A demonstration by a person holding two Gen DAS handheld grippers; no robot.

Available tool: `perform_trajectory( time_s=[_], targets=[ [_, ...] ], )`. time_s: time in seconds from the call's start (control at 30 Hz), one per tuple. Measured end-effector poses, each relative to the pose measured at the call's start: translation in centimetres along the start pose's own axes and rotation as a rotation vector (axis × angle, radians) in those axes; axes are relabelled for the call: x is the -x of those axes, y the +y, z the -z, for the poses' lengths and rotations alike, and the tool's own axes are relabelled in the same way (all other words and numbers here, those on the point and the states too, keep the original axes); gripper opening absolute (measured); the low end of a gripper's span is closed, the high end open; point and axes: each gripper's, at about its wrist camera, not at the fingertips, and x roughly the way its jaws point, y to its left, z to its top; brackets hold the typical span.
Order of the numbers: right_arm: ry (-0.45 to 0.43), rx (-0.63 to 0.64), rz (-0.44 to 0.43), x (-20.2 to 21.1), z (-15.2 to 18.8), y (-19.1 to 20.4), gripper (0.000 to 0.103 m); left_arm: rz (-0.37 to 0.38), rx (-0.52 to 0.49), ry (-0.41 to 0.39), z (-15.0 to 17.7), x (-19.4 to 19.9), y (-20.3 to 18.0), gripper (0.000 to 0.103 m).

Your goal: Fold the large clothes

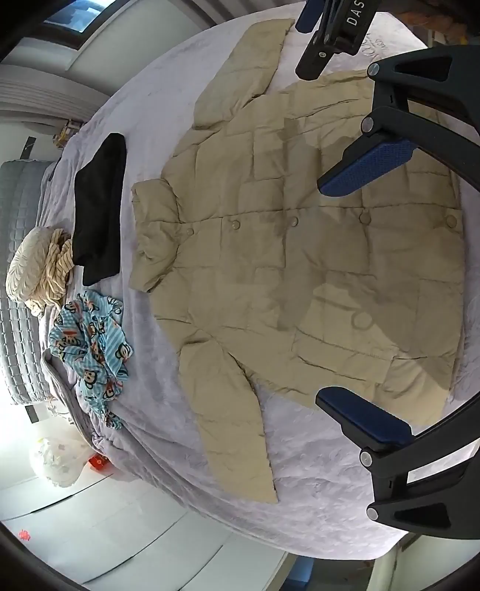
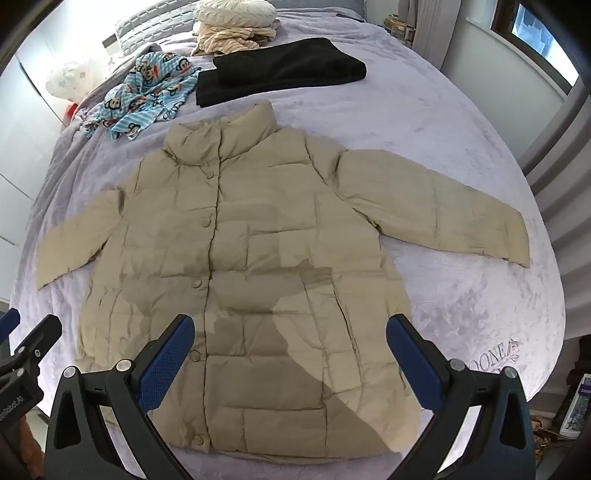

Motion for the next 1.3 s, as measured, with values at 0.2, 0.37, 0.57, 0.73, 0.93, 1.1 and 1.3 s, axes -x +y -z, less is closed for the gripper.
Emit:
perform_trajectory(
  time_s=[0.2, 0.37, 0.57, 0.73, 0.93, 1.1, 1.3],
  targets=[
    [0.005, 0.019, -0.005, -0.6, -0.2, 0.2, 0.103, -0.002, 0.004, 0.020, 0.0, -0.3, -0.2, 0.103],
    [0.004, 0.019, -0.005, -0.6, -0.2, 0.2, 0.103, 0.008, -0.004, 0.018, 0.0, -0.3, -0.3, 0.103],
    [0.003, 0.026, 0.005, -0.5, -0.3, 0.4, 0.103, 0.033, 0.010, 0.030, -0.1, -0.4, -0.2, 0.103],
    [0.003, 0.032, 0.005, -0.5, -0.4, 0.4, 0.103, 0.042, 0.023, 0.039, -0.1, -0.5, -0.1, 0.103],
    [-0.011, 0.050, 0.011, -0.2, -0.5, 0.9, 0.103, 0.047, 0.048, 0.044, 0.0, -0.5, 0.3, 0.103],
    [-0.015, 0.059, 0.012, 0.0, -0.5, 1.2, 0.103, 0.045, 0.052, 0.046, 0.0, -0.6, 0.5, 0.103],
    [-0.014, 0.058, 0.010, 0.0, -0.5, 1.2, 0.103, 0.045, 0.056, 0.048, -0.1, -0.6, 0.6, 0.103]
  ],
)
